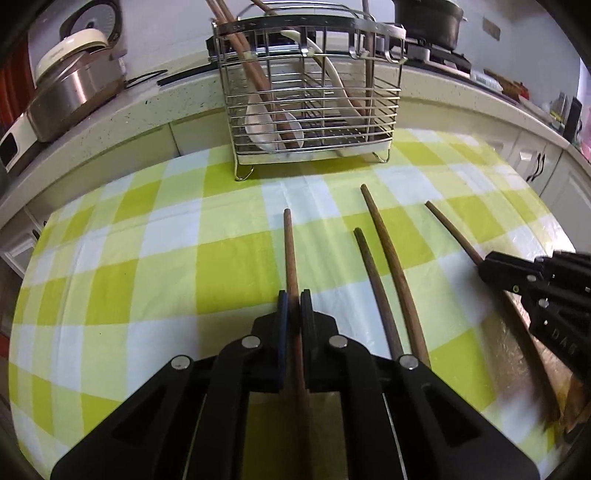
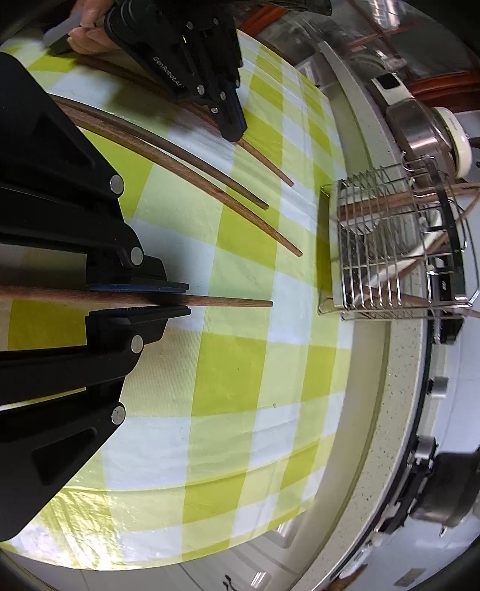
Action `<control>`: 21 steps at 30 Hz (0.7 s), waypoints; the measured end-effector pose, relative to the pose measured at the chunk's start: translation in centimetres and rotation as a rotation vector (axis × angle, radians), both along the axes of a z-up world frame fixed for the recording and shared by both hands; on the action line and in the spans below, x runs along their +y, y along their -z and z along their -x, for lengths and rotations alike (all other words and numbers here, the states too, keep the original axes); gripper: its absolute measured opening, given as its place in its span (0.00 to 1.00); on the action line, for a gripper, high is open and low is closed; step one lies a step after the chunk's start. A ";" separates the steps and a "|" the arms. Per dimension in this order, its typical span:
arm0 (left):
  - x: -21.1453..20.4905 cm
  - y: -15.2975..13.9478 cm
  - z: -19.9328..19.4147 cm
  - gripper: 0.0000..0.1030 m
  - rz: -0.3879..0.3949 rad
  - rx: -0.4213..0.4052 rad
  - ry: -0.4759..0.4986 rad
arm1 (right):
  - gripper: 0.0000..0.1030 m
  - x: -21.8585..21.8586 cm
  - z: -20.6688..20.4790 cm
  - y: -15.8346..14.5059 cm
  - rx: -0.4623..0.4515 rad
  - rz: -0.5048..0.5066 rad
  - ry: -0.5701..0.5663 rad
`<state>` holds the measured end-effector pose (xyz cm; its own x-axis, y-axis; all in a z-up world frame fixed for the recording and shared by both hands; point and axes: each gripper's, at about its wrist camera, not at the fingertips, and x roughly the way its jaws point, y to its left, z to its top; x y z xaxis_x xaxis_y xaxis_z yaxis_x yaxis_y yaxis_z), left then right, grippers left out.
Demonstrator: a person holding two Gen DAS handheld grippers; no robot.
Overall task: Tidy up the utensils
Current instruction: 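Lift both chopsticks upright and carry them over the dish rack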
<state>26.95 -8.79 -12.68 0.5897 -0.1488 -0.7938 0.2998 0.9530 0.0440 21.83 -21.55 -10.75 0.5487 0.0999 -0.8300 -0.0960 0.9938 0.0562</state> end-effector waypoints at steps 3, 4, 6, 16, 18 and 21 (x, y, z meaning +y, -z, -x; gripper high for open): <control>0.6 -0.1 -0.5 0.07 0.031 0.030 0.009 | 0.09 -0.2 -0.7 -0.2 0.038 -0.018 -0.014; 0.7 -0.2 -0.7 0.07 0.036 0.034 0.010 | 0.09 -0.2 -0.8 -0.2 0.043 -0.016 -0.020; 0.8 -0.1 -0.9 0.07 0.034 0.034 0.007 | 0.09 0.0 -1.0 -0.2 0.048 -0.002 -0.031; 1.5 -0.1 -0.1 0.06 0.055 0.015 0.000 | 0.07 0.6 -0.1 0.0 -0.002 0.021 -0.020; 2.0 -0.2 0.2 0.06 0.067 0.004 -0.011 | 0.07 0.4 0.7 -0.2 -0.034 -0.009 -0.009; 2.6 -1.1 1.0 0.06 0.091 -0.028 -0.021 | 0.07 0.0 1.4 -1.0 -0.077 -0.061 0.005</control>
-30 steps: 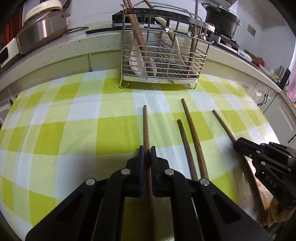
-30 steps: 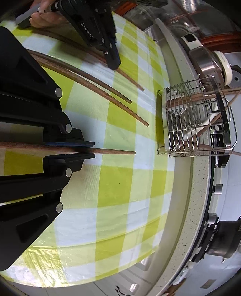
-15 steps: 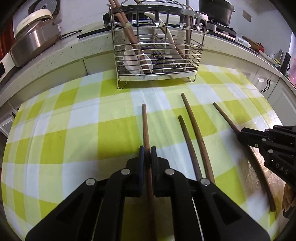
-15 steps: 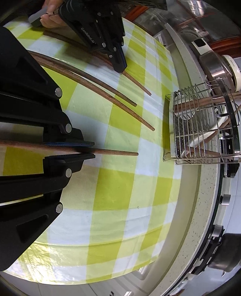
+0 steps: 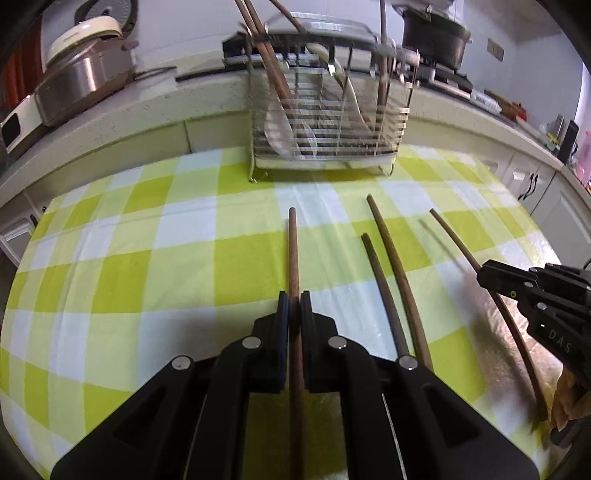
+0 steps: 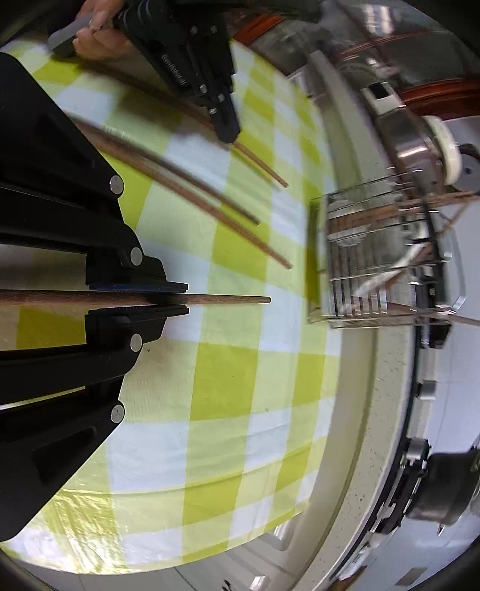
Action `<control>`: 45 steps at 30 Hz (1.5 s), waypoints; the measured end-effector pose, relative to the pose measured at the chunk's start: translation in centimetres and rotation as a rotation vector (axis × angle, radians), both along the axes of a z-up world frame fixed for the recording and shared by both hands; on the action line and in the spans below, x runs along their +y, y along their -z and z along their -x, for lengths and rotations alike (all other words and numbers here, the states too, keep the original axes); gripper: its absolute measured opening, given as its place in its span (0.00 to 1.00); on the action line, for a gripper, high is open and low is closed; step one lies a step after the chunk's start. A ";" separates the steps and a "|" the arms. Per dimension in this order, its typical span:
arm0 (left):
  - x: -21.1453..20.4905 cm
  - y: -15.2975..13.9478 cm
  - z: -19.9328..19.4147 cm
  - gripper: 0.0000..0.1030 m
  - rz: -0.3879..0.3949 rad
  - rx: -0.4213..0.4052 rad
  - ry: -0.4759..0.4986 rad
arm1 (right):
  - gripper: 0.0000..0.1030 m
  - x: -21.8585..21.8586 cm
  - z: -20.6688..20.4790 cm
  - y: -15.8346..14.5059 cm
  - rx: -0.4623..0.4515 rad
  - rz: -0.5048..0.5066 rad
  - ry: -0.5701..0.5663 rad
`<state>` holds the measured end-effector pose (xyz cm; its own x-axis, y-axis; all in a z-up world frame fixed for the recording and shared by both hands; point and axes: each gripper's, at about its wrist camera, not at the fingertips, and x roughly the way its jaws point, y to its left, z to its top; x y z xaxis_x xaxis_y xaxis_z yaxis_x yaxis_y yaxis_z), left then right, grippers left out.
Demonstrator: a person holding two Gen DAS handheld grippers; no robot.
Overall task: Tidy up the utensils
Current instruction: 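Lift both chopsticks upright and carry them over the dish rack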
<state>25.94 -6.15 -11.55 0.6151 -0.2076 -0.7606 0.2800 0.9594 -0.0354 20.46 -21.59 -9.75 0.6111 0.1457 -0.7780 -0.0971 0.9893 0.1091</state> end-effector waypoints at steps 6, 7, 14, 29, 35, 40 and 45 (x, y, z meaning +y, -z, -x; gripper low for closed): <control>0.8 -3.1 1.7 0.06 0.036 -0.085 -0.003 | 0.07 0.3 1.2 -2.8 -0.079 -0.026 0.001; 0.8 -3.6 1.8 0.06 0.037 -0.094 -0.003 | 0.07 0.3 1.2 -3.2 -0.085 -0.028 0.002; 1.3 -6.9 3.0 0.06 0.051 -0.153 0.004 | 0.07 1.4 1.7 -6.5 -0.149 -0.020 -0.018; 2.0 -14.0 4.7 0.06 0.072 -0.297 0.014 | 0.07 2.5 1.9 -13.9 -0.302 0.042 -0.030; 1.7 -16.5 4.2 0.06 0.078 -0.348 0.015 | 0.07 2.2 1.1 -16.3 -0.355 0.042 -0.020; 1.0 -19.2 3.3 0.06 0.068 -0.393 0.029 | 0.07 2.1 0.1 -18.7 -0.394 0.057 -0.019; 0.4 -22.0 2.3 0.06 0.056 -0.433 0.044 | 0.07 2.0 -1.2 -21.1 -0.422 0.080 -0.022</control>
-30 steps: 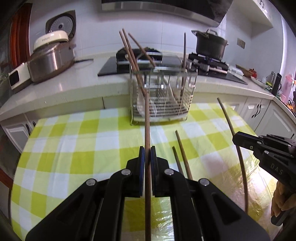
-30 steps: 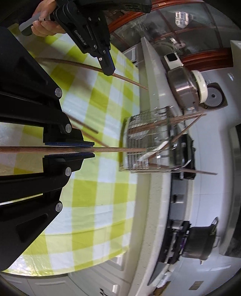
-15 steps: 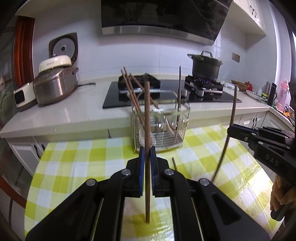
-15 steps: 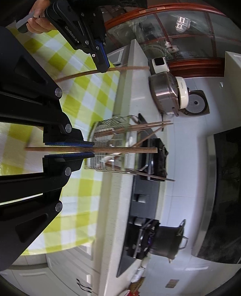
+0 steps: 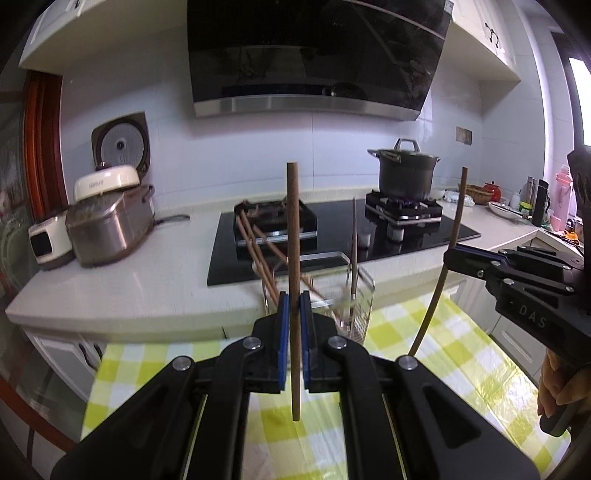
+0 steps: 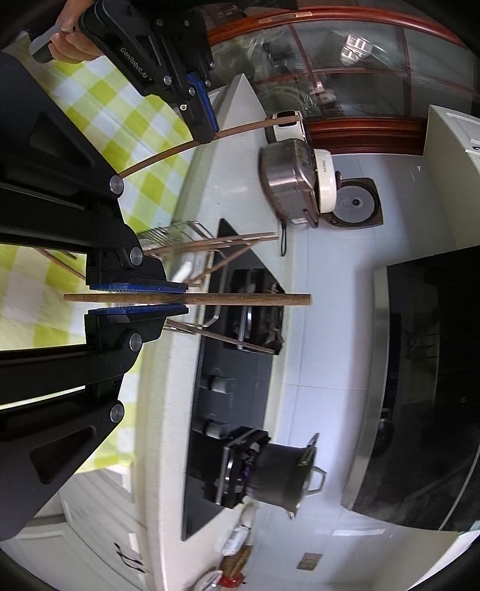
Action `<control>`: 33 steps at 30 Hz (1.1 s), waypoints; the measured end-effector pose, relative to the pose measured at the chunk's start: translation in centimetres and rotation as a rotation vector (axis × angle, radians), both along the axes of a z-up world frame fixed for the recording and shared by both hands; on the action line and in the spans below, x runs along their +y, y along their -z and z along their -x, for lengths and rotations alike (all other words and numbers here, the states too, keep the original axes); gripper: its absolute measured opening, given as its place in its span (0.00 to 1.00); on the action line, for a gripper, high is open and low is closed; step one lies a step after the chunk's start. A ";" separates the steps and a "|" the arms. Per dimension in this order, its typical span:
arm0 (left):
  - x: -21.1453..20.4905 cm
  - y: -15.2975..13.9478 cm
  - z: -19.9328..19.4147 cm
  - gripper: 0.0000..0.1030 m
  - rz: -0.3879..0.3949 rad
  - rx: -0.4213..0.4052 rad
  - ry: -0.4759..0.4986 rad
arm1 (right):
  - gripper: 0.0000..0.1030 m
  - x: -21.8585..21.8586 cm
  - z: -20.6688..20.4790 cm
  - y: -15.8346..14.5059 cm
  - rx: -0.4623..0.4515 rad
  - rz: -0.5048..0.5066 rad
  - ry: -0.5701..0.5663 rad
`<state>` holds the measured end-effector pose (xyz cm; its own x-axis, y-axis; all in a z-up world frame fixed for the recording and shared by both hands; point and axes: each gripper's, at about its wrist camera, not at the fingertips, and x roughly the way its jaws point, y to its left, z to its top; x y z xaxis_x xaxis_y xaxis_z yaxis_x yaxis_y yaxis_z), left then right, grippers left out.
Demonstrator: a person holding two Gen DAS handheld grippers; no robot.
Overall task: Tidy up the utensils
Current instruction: 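Lift both chopsticks upright and carry them over the dish rack, then lower both chopsticks into the rack and open both tools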
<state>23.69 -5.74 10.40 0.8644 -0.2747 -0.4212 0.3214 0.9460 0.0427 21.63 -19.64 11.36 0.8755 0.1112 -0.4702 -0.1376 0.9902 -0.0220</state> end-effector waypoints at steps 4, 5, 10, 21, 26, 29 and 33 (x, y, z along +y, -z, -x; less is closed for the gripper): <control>-0.2 -2.6 -1.0 0.06 0.005 -0.027 0.006 | 0.07 -0.5 -1.4 -1.8 -0.018 -0.002 0.003; -0.2 -3.3 -1.3 0.06 0.008 -0.032 0.007 | 0.07 -0.8 -1.9 -2.3 -0.023 -0.009 0.005; 0.0 -6.4 -3.5 0.06 0.032 -0.049 0.006 | 0.07 -1.9 -4.6 -4.9 -0.039 -0.046 -0.001; -0.7 -7.6 -10.7 0.06 0.142 -0.026 -0.015 | 0.07 -1.6 -10.3 -6.2 -0.058 -0.084 -0.019; -0.7 -4.6 -13.1 0.06 0.174 0.010 -0.020 | 0.07 -1.3 -12.1 -3.7 -0.020 -0.061 -0.027; -0.8 -2.5 -14.4 0.06 0.178 0.038 -0.024 | 0.07 -1.6 -13.2 -1.9 0.011 -0.078 -0.028; -0.9 0.5 -15.6 0.06 0.179 0.073 -0.035 | 0.07 -1.5 -14.5 0.7 0.062 -0.083 -0.033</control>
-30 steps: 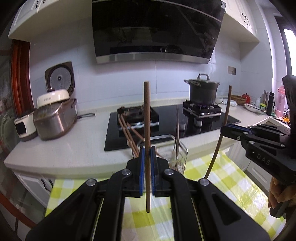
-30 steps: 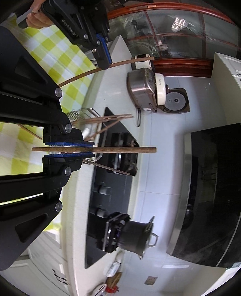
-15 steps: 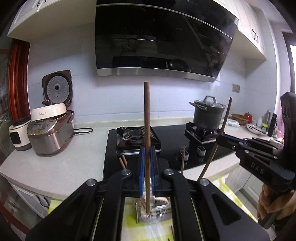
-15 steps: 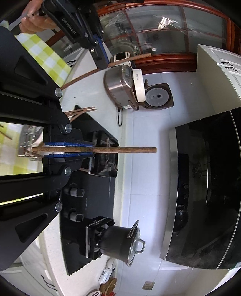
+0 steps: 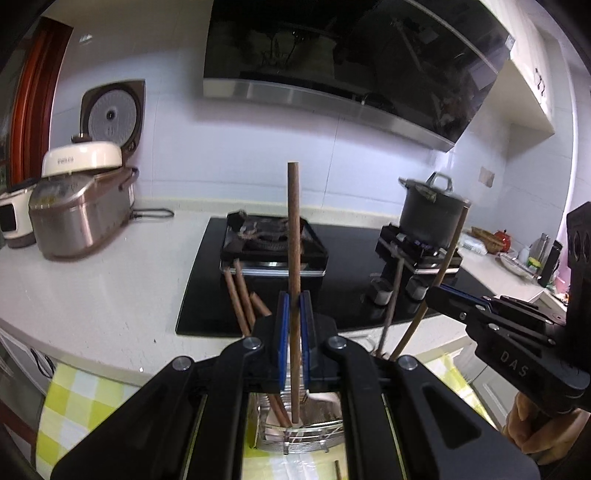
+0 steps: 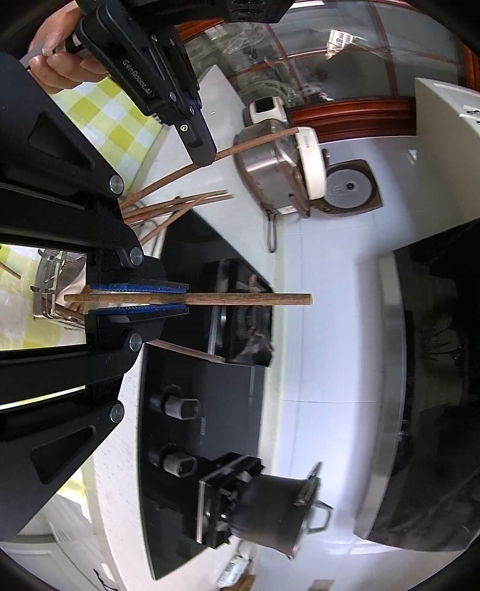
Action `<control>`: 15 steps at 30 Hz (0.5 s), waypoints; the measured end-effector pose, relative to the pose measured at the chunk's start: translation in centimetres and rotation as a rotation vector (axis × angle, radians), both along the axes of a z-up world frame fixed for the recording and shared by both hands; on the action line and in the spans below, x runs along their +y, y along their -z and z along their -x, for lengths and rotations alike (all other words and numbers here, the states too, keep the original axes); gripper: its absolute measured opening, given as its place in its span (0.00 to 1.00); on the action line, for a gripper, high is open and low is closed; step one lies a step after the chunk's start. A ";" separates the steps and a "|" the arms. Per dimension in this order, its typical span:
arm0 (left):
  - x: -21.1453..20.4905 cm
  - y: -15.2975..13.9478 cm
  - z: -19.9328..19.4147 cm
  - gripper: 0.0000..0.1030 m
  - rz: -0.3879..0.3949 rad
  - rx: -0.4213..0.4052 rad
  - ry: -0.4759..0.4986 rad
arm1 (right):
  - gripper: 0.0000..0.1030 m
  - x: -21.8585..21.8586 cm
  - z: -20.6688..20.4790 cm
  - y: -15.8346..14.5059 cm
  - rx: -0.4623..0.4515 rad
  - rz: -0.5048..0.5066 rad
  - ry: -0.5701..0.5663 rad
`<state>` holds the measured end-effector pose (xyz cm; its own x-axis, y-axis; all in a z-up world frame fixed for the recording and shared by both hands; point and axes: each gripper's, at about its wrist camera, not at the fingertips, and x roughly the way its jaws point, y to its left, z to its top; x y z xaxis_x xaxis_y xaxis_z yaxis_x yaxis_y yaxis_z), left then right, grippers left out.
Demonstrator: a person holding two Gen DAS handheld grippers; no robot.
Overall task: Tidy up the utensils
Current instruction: 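Lower both chopsticks into the rack and open both tools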
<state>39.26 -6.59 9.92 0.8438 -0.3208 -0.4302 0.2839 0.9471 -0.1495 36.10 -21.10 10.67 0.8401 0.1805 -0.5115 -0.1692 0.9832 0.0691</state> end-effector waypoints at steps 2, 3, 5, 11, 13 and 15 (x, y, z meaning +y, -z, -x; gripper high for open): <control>-0.1 1.5 -0.6 0.06 -0.010 0.019 -0.001 | 0.07 0.1 -0.4 1.2 0.023 0.002 -0.003; -0.3 2.3 -0.8 0.06 -0.026 0.024 -0.005 | 0.07 0.1 -0.7 2.0 0.038 0.003 -0.001; -0.7 3.7 -0.9 0.06 -0.051 0.029 -0.012 | 0.07 -0.1 -0.9 3.2 0.060 -0.002 0.003; -0.7 6.7 -1.4 0.12 -0.066 0.066 -0.025 | 0.14 -0.2 -1.4 5.7 0.120 0.002 0.006; -0.4 7.0 -1.3 0.27 -0.051 0.070 -0.032 | 0.44 -0.4 -1.1 5.7 0.116 -0.012 0.007; 0.3 6.8 -0.5 0.40 -0.032 0.052 -0.041 | 0.57 -0.8 -0.2 5.2 0.085 -0.026 0.014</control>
<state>39.80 -6.32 3.10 0.8322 -0.2718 -0.4833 0.2372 0.9623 -0.1328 36.31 -21.94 5.50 0.7967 0.1826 -0.5761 -0.1475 0.9832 0.1077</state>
